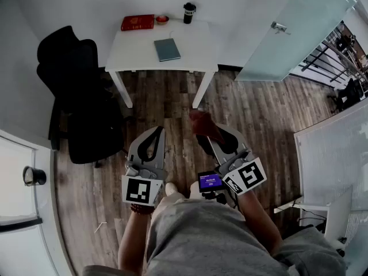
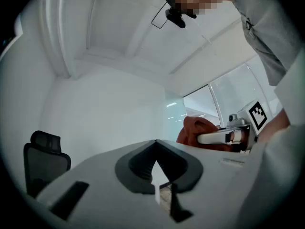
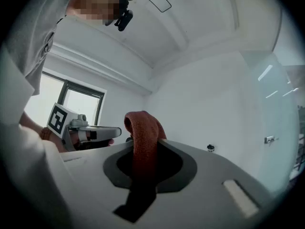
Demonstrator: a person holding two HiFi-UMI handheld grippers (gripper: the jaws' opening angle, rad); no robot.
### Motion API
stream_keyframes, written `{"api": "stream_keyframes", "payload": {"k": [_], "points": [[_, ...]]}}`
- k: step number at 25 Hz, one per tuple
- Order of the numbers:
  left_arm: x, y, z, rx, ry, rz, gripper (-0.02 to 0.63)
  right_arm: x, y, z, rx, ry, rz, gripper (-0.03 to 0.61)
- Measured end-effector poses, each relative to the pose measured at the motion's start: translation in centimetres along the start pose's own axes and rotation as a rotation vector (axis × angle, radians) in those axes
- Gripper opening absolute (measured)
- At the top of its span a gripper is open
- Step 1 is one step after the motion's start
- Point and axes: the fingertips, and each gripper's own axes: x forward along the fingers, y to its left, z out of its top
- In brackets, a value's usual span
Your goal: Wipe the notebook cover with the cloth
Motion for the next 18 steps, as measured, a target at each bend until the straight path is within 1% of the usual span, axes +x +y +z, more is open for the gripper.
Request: {"api": "stream_keyframes", "payload": {"k": [5, 9, 14, 18], "points": [[1.0, -0.3, -0.8, 0.003, 0.018, -0.006, -0.009, 0.2, -0.3, -0.6, 0.048, -0.002, 0.067, 0.068], [2.3, -0.6, -1.7, 0.01, 0.037, -0.011, -0.008, 0.7, -1.5, -1.8, 0.065, 0.019, 0.079, 0.071], [5.1, 0.2, -3.0, 0.02, 0.07, 0.009, -0.008, 2.6, -4.5, -2.6, 0.101, -0.001, 0.097, 0.071], [8.3, 1.3, -4.1, 0.03, 0.084, 0.022, -0.009, 4.9, -7.8, -3.0, 0.108, -0.018, 0.114, 0.071]]}}
